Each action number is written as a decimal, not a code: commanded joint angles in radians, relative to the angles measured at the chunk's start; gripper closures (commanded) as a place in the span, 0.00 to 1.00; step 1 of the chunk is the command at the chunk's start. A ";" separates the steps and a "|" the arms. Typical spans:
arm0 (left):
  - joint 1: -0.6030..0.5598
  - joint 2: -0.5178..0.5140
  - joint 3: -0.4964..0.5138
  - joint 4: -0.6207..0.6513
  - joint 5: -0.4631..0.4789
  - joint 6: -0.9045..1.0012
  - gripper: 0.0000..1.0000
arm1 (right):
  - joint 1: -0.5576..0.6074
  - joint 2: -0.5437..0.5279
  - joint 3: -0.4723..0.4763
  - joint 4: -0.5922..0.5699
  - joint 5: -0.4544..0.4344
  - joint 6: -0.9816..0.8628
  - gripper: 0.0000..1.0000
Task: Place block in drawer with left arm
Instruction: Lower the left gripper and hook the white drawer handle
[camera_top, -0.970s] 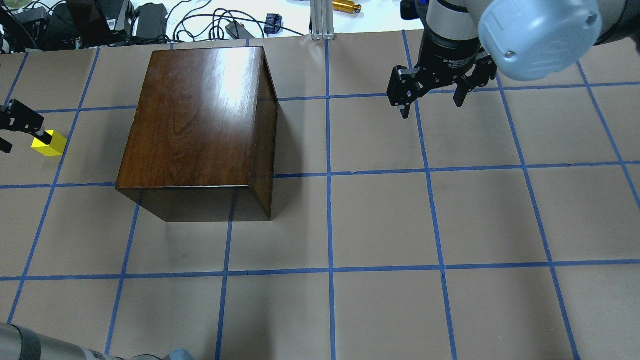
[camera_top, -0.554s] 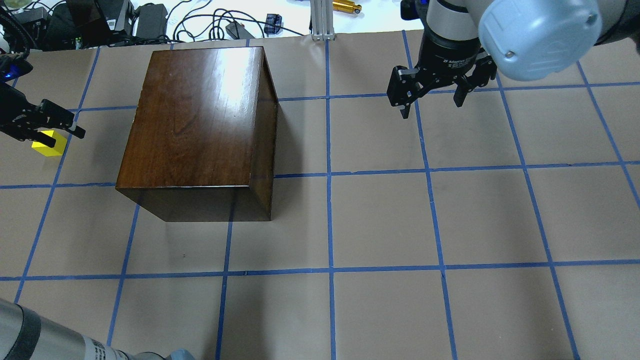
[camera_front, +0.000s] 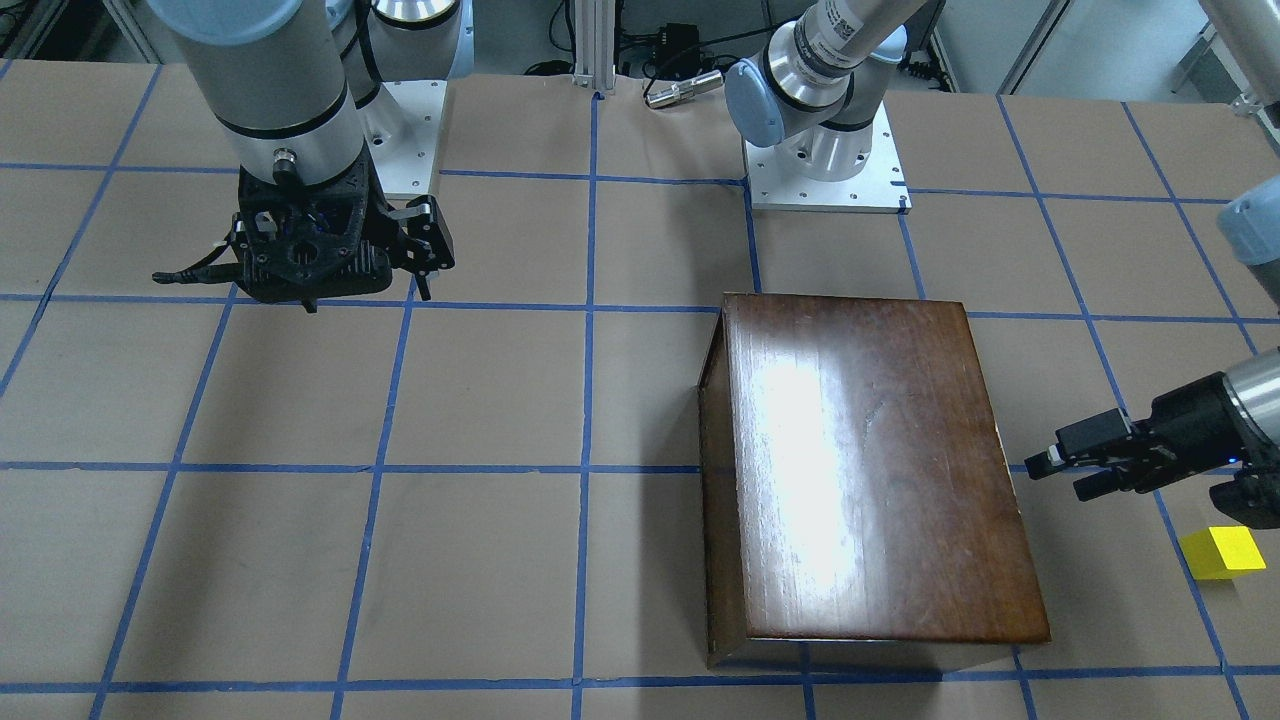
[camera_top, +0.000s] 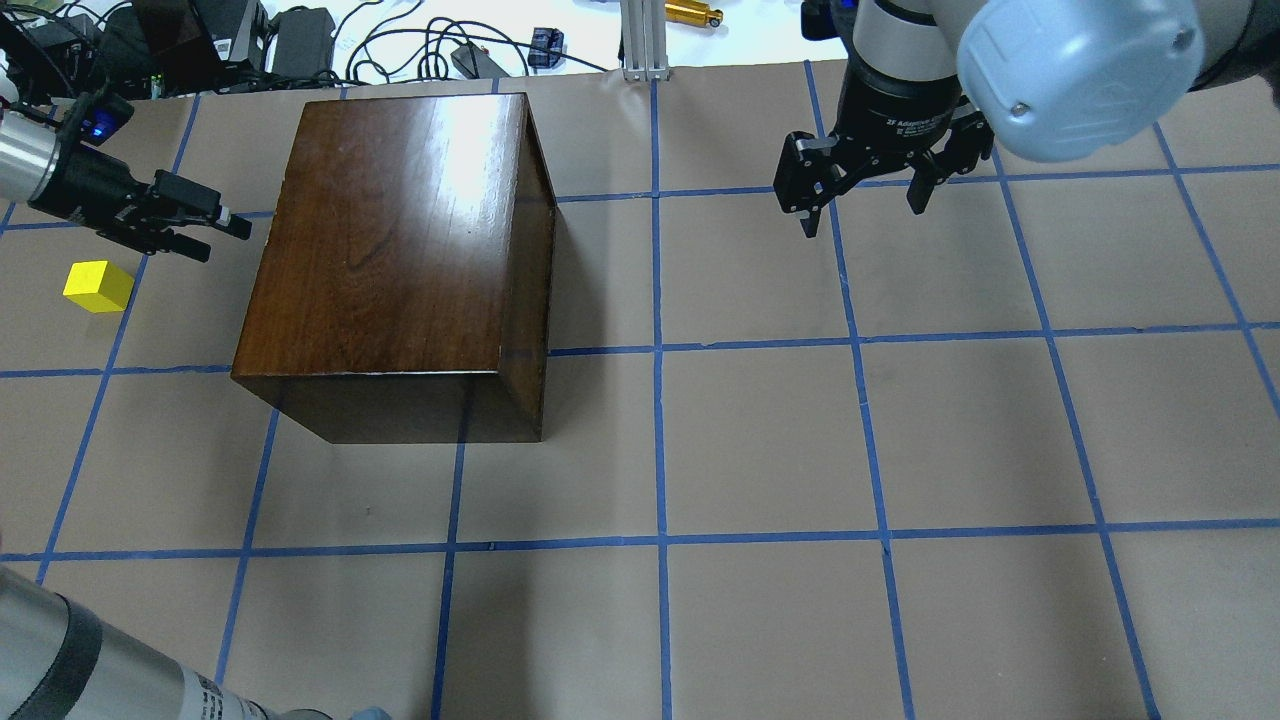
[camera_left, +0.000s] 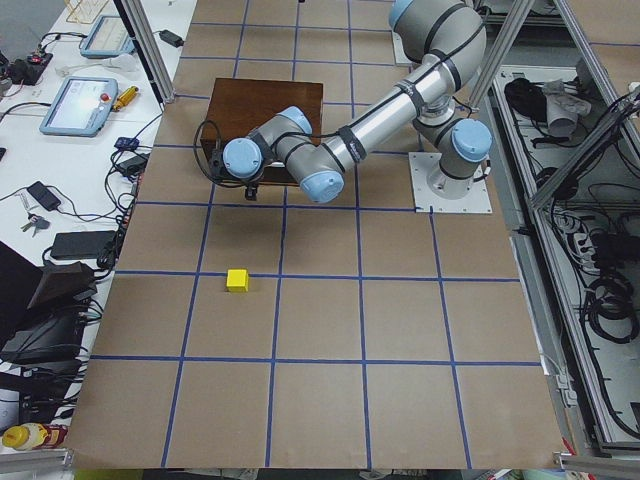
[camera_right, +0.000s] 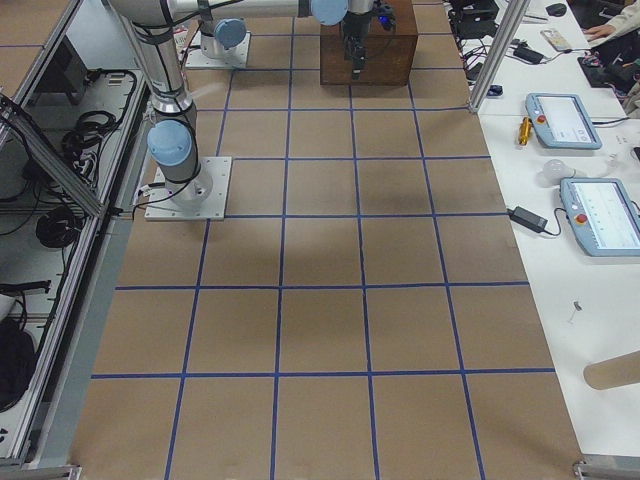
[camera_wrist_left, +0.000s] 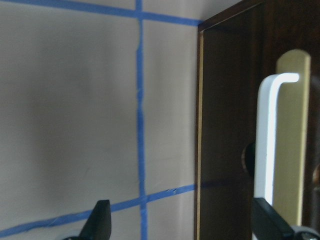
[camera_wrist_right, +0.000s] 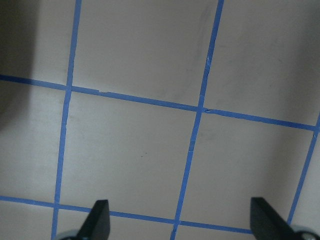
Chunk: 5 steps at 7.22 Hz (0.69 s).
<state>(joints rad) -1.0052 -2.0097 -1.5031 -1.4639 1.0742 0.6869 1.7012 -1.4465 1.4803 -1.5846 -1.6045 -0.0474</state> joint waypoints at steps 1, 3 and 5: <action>-0.015 -0.027 0.004 0.000 -0.005 0.006 0.00 | 0.000 0.000 0.000 0.000 0.000 0.001 0.00; -0.023 -0.055 0.003 0.007 -0.007 0.005 0.00 | 0.000 0.000 0.000 0.000 0.000 0.000 0.00; -0.023 -0.076 0.003 0.011 -0.003 0.005 0.00 | 0.000 0.000 0.000 0.000 0.000 0.001 0.00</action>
<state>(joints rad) -1.0268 -2.0726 -1.5002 -1.4554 1.0692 0.6918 1.7012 -1.4465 1.4803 -1.5846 -1.6046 -0.0472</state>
